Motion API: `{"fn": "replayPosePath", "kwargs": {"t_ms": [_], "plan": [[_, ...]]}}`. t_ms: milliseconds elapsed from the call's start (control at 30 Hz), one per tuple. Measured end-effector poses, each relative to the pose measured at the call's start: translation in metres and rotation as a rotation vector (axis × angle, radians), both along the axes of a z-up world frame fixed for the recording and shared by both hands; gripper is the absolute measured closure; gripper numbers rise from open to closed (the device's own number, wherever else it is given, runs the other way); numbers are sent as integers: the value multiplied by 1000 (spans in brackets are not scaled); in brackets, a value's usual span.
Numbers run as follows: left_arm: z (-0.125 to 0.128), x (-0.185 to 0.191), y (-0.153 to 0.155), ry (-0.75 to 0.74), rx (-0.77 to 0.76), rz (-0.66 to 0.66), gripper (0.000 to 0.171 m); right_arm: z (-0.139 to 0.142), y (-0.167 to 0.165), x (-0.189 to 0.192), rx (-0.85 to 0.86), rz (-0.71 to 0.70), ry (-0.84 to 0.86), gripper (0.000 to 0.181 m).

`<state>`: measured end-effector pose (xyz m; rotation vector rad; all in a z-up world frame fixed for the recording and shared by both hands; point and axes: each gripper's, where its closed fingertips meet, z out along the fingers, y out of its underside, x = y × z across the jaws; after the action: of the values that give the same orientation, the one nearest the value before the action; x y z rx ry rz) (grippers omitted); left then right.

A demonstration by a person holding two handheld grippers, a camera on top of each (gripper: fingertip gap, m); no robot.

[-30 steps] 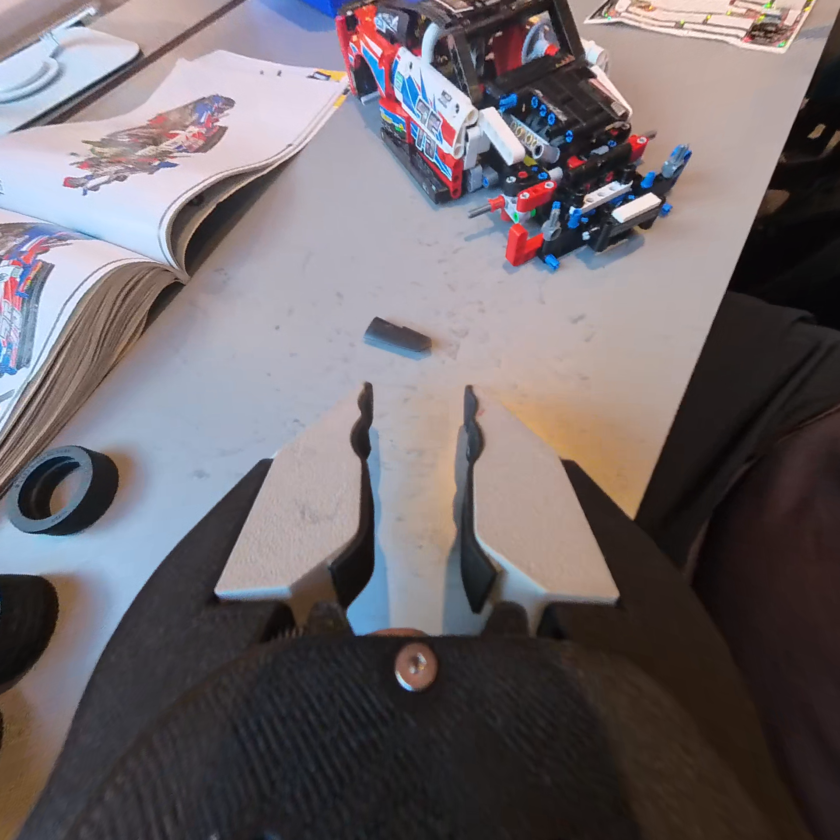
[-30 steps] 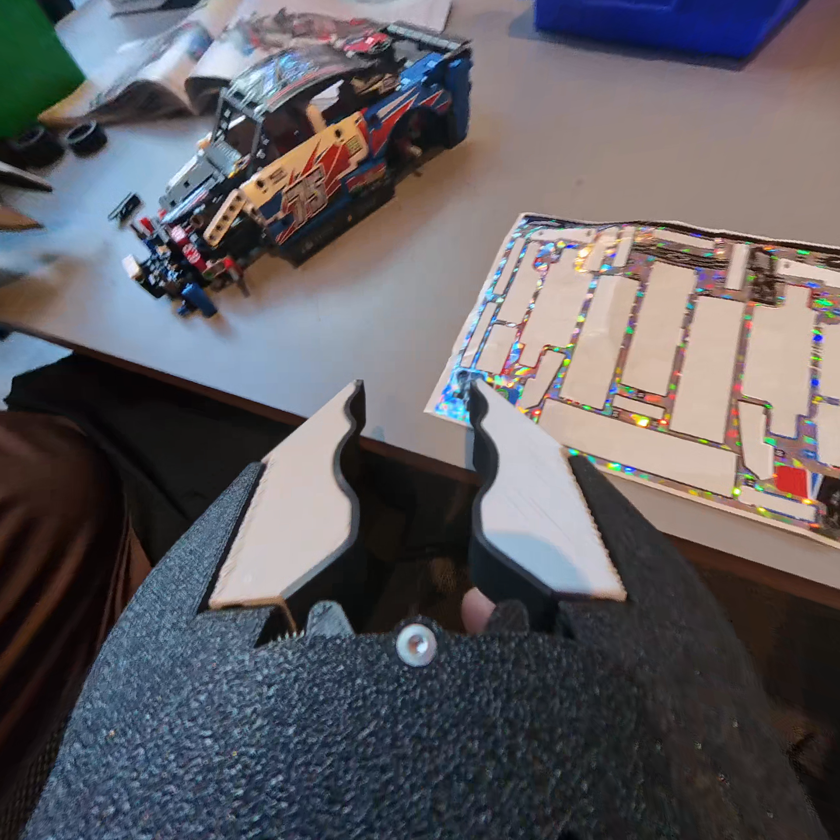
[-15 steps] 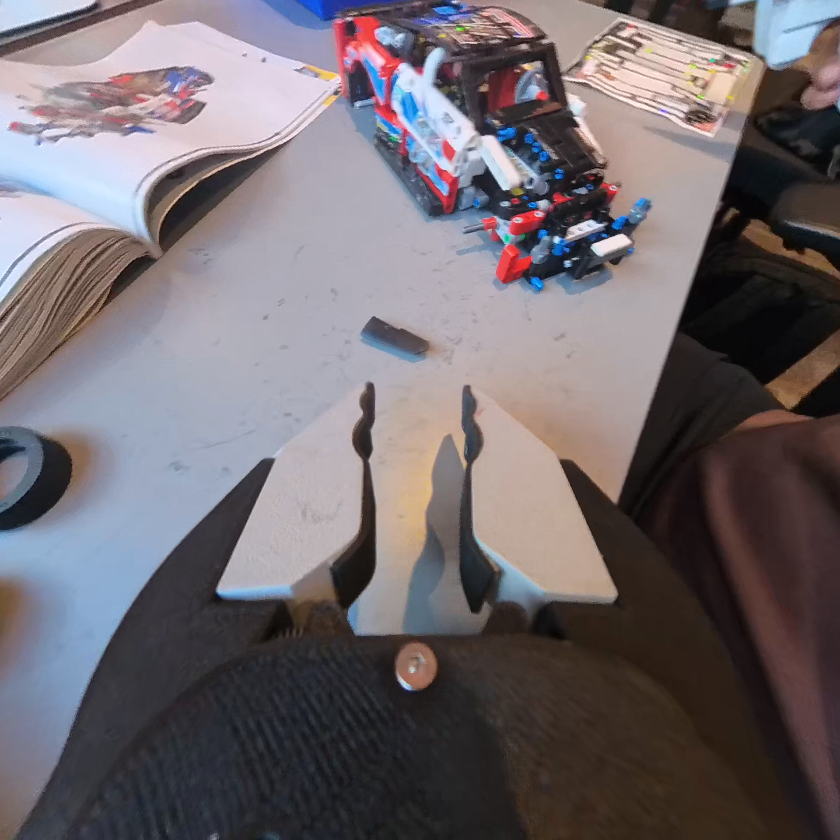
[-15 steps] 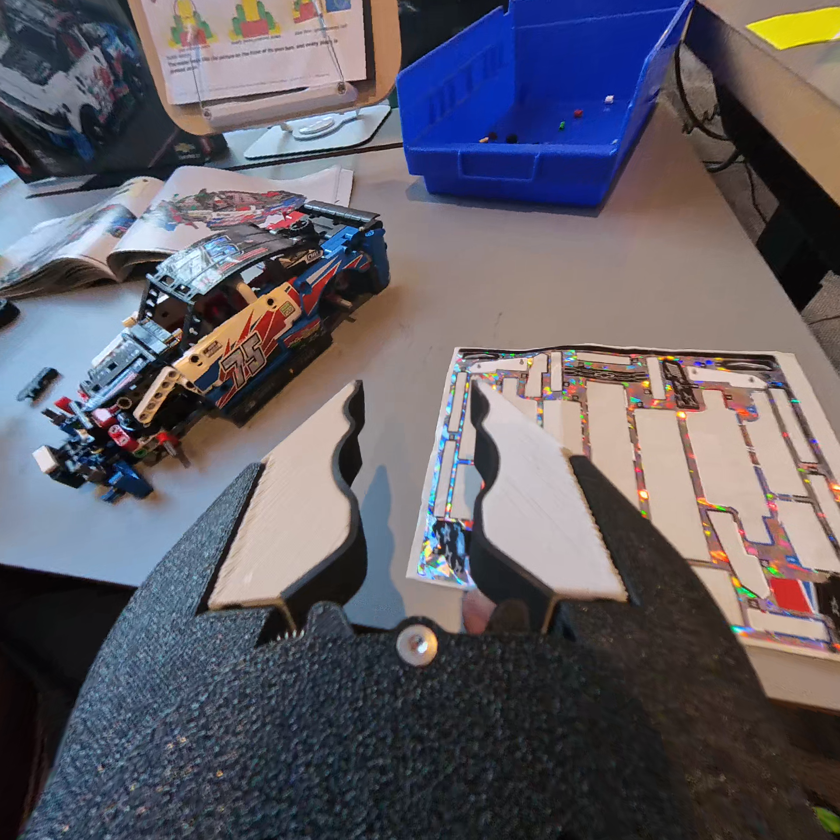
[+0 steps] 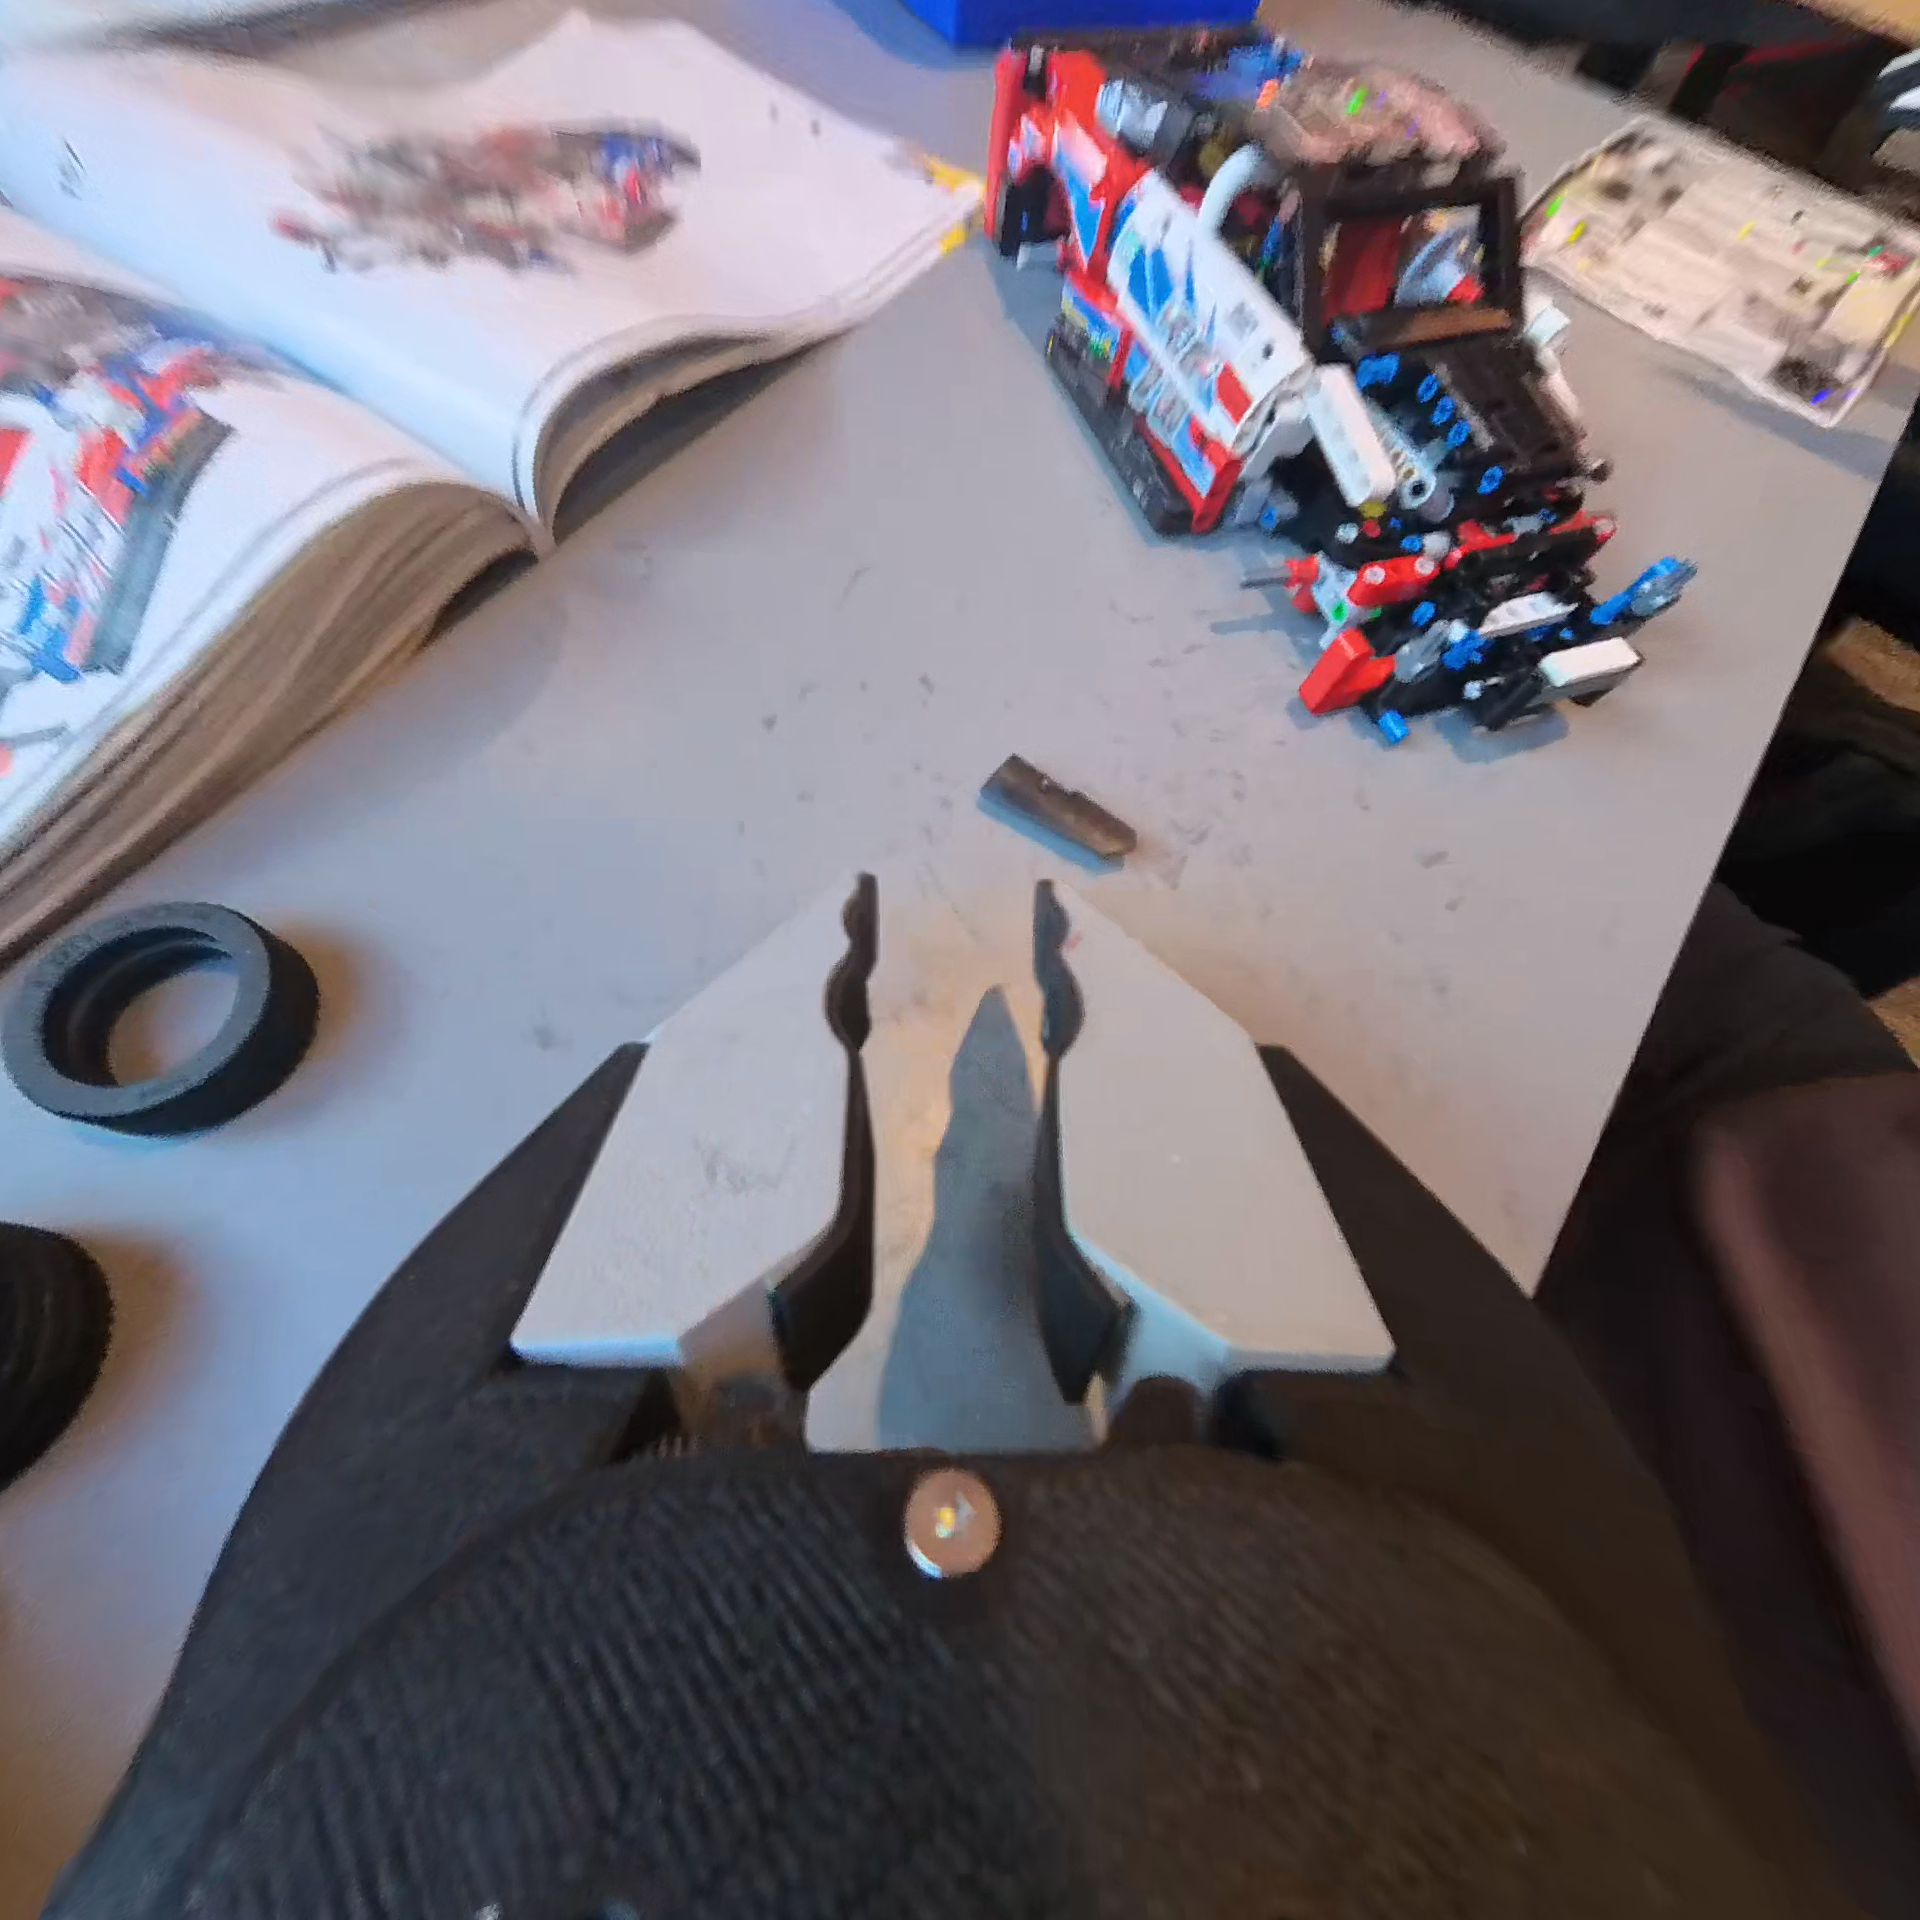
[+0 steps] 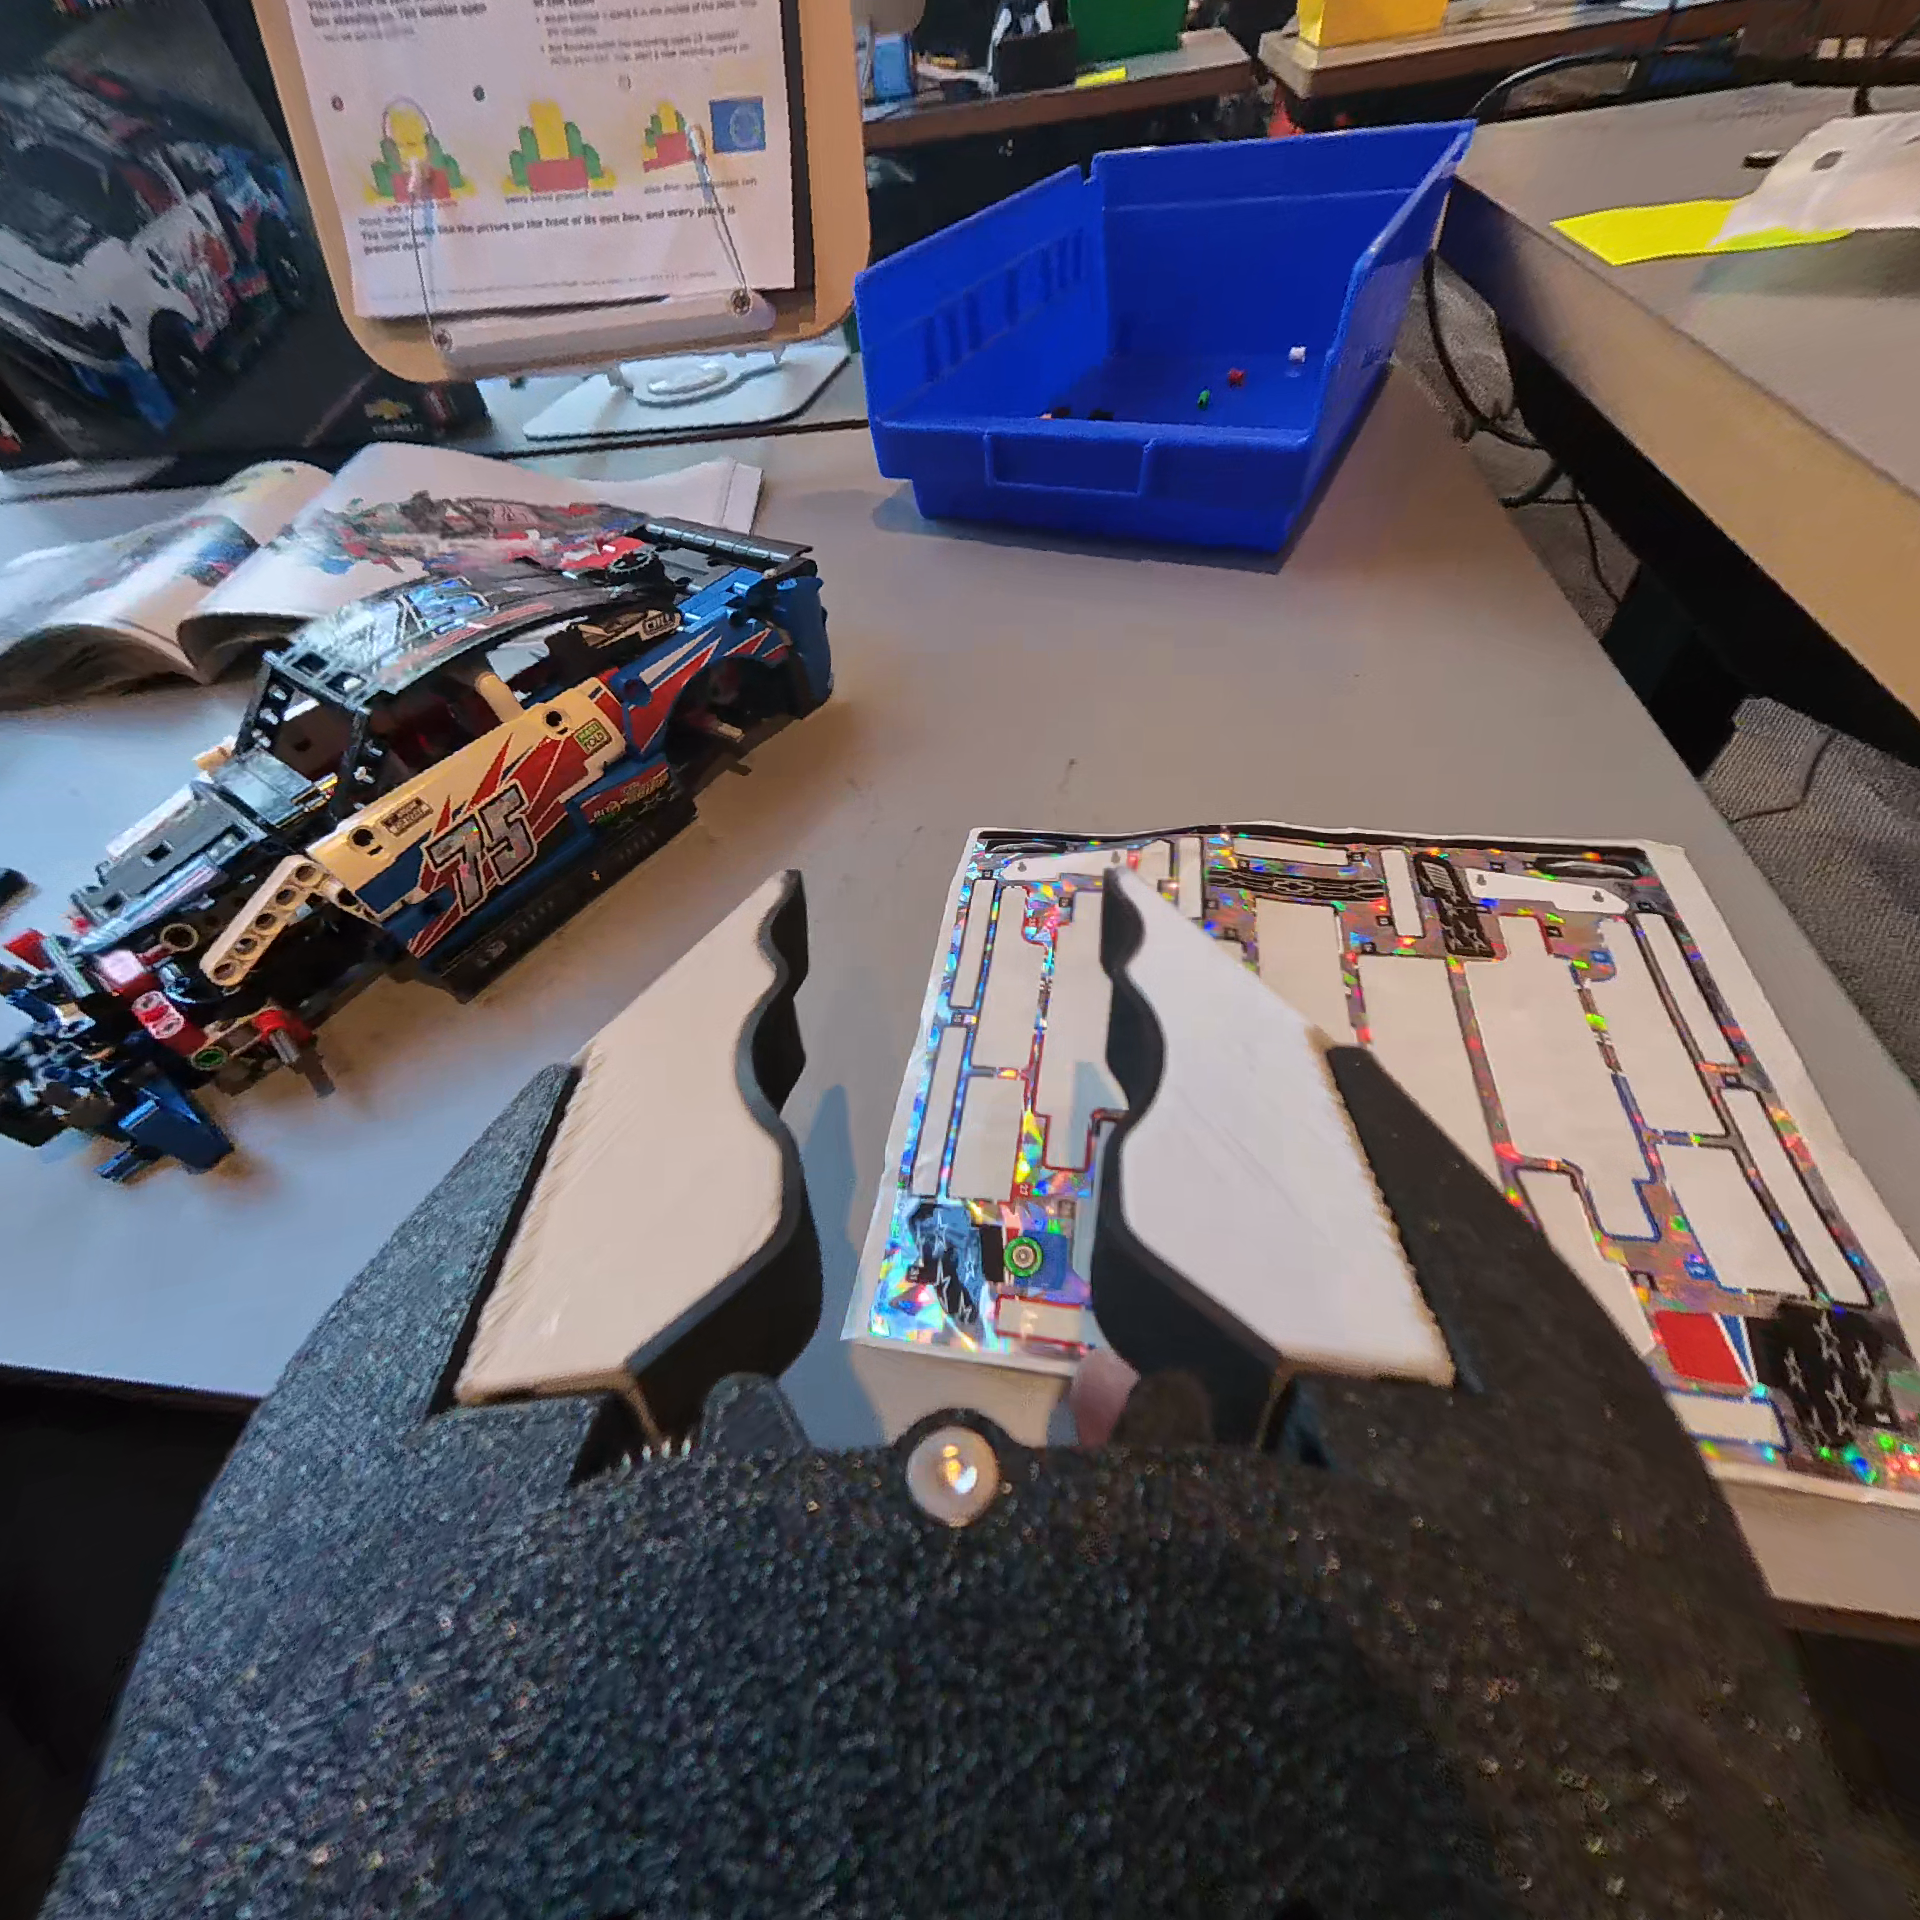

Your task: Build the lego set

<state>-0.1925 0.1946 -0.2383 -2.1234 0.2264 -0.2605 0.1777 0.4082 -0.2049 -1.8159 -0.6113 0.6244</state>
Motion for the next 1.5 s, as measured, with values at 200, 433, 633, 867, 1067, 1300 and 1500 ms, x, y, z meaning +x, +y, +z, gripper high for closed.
{"fn": "replayPosePath", "kwargs": {"t_ms": [200,433,633,867,1067,1300,1500], "plan": [[24,-5,-3,11,166,25,157,11,3,31,7,-87,97,91],[29,6,-7,53,216,-35,156,16,9,92,1,-349,120,90],[32,7,-11,76,244,-53,158,10,7,109,-104,-421,204,89],[26,10,-10,157,229,-55,160,-30,-10,114,-356,-416,294,89],[22,12,-10,368,256,-23,164,-38,-11,94,-474,-316,397,86],[28,10,-11,694,377,42,171,-39,-6,94,-354,-353,225,91],[40,-12,-8,430,363,111,171,-28,-16,87,-205,-324,159,95]]}}
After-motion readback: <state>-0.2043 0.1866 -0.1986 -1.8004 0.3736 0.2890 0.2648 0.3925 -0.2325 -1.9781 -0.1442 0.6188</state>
